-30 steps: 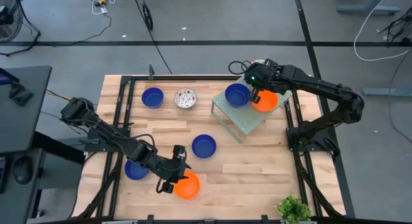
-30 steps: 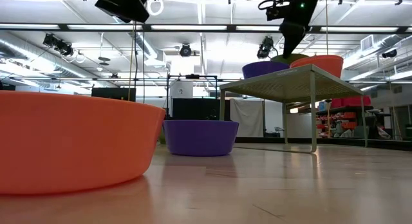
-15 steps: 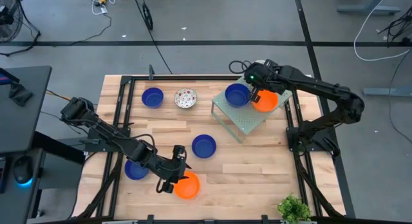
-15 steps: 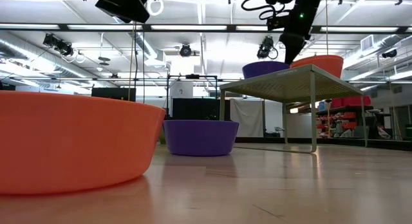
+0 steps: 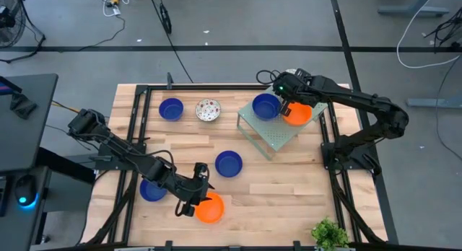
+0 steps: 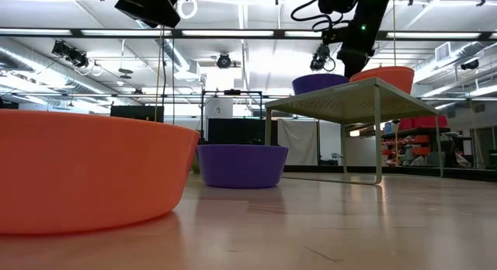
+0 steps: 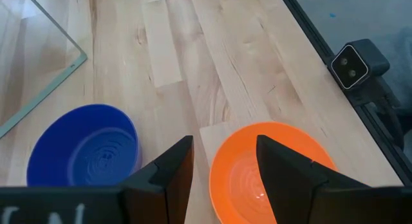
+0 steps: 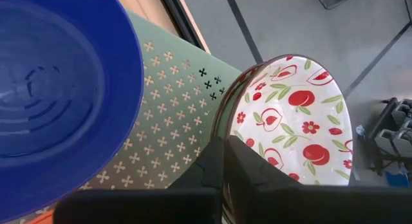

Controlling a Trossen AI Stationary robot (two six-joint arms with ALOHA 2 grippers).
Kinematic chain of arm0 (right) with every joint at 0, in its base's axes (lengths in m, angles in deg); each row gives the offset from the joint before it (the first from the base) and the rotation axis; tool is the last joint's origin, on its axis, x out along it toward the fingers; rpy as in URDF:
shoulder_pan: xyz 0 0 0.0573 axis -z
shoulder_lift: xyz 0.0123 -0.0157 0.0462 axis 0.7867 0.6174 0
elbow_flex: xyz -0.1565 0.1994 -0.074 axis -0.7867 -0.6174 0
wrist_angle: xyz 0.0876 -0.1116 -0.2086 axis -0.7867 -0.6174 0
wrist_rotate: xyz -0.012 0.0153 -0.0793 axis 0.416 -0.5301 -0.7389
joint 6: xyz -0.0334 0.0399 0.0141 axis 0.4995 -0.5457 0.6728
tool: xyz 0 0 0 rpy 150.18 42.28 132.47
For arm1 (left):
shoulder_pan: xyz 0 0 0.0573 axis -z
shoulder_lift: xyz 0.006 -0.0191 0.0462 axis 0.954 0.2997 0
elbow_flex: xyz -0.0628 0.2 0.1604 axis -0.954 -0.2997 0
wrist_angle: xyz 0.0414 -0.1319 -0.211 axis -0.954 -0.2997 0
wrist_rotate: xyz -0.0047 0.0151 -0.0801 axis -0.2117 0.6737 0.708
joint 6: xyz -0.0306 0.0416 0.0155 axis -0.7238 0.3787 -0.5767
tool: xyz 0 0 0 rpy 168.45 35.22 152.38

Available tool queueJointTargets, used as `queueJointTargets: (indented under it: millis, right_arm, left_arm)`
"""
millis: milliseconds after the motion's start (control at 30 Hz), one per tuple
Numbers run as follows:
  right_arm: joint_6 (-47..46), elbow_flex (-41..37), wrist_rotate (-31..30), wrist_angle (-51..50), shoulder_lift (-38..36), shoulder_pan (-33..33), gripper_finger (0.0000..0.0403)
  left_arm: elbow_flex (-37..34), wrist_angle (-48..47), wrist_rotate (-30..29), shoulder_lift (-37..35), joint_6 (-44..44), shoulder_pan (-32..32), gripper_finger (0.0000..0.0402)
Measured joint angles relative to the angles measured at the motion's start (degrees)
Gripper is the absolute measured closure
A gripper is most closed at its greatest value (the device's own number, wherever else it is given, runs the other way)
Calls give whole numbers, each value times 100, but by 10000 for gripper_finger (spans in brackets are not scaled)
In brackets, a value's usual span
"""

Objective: Pick & Place Mini bowls
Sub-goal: Stack the white patterned bowl on the white patterned bowl on the shelf, then stack the blue bowl on the blue bowl on the shelf

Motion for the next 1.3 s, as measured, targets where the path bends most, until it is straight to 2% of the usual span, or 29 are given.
queueJointTargets:
  millis: [367,733,967,1067,1133,1300]
  right_arm:
    - [-149,0,128,-7,0,2,380]
    - [-125,0,147,-96,-217,-37,279]
    - [-180,0,149,-71,-601,-265,245]
    - [-418,0,207,-64,-779,-509,243]
    - [-624,0,460,-26,-870,-777,243]
    - [-1182,0,928,345,-905,-2031,249]
  left_arm:
    - [-1,1,0,0,0,0,227]
    - [0,1,1,1,7,0,227]
    - [-2,2,1,0,4,0,227]
    - [-2,2,2,0,7,0,227]
    - [-2,2,0,0,8,0,227]
    - [-2,2,-57,1,9,0,227]
